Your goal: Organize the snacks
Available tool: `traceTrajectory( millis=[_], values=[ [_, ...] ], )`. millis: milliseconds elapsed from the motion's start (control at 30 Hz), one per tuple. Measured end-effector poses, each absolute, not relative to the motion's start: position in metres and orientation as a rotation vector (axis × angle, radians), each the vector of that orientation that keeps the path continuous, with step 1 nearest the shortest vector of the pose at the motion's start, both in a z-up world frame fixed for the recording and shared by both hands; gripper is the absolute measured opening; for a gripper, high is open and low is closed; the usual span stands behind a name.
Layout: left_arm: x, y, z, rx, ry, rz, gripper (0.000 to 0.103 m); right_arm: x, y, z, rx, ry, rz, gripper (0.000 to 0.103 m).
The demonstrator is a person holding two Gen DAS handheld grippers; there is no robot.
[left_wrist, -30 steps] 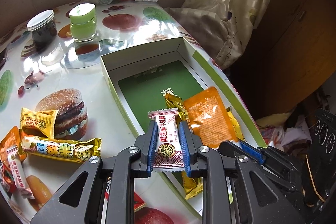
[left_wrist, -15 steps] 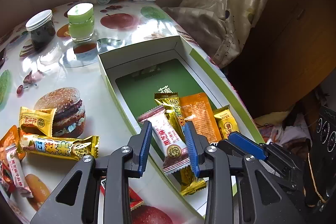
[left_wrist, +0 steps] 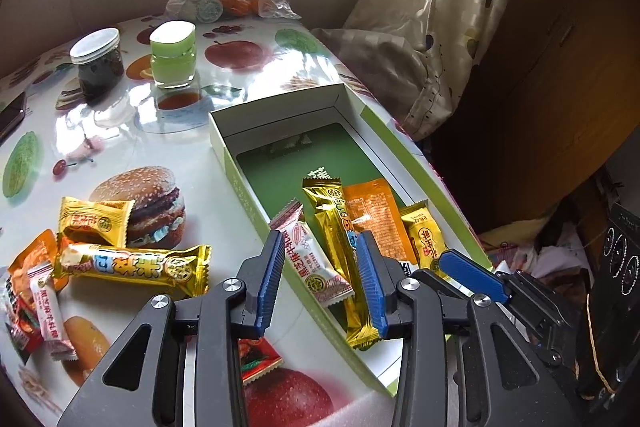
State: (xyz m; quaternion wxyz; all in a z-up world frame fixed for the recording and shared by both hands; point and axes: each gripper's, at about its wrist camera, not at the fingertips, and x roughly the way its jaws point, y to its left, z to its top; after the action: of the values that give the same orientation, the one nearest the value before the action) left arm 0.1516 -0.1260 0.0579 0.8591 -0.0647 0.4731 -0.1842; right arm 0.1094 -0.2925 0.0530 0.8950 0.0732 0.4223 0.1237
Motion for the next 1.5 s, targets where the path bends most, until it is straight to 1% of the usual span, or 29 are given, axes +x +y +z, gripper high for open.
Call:
traceTrajectory(
  millis=[167,467,767,1133,1500],
  values=[
    [0.14,-0.114,0.065,-0.139,0.966,-0.366,0.039,0.102,-0.288,0.06,0.149,0.853,0.247,0.039],
    [0.119,-0.084,0.073,-0.143,0.924,-0.32,0.039,0.093,-0.267,0.064,0.12,0.841,0.269,0.042],
    [0.1,-0.037,0.073,-0.192,0.895,-0.229,0.039,0.087,-0.243,0.062,0.088,0.846,0.307,0.043],
    [0.081,0.023,0.053,-0.257,0.913,-0.107,0.039,0.084,-0.201,0.056,0.006,0.87,0.382,0.043],
    [0.068,0.062,0.043,-0.297,0.918,-0.048,0.039,0.095,-0.163,0.04,-0.082,0.911,0.42,0.043]
  ],
)
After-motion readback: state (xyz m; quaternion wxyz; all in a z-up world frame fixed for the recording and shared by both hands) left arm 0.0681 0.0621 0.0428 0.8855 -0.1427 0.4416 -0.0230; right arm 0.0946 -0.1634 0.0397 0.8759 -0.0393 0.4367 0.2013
